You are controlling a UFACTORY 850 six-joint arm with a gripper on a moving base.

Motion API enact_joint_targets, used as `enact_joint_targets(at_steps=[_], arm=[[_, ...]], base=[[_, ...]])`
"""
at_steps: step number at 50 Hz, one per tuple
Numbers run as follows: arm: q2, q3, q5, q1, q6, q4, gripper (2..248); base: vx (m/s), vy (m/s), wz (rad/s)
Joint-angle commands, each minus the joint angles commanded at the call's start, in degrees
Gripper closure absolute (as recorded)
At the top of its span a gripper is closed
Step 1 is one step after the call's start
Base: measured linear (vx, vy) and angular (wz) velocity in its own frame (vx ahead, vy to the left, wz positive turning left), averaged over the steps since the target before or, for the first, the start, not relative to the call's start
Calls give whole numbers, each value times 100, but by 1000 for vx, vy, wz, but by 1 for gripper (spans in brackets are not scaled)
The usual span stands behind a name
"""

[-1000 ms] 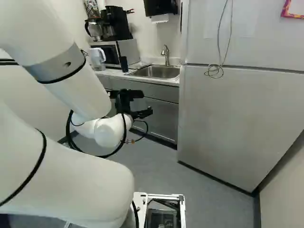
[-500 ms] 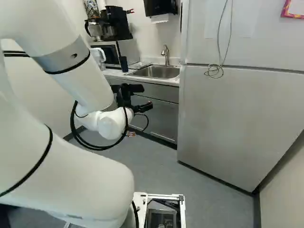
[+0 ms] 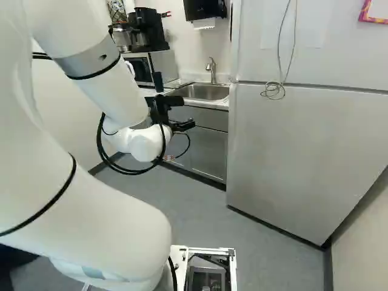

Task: Rinse the cup and place it in the tray

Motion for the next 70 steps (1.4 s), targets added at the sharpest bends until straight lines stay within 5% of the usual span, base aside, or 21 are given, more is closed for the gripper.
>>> enact_joint_targets(at_steps=[70], arm=[[-414, -1350, -1040, -6, 0, 0, 3]], base=[[0, 0, 0]])
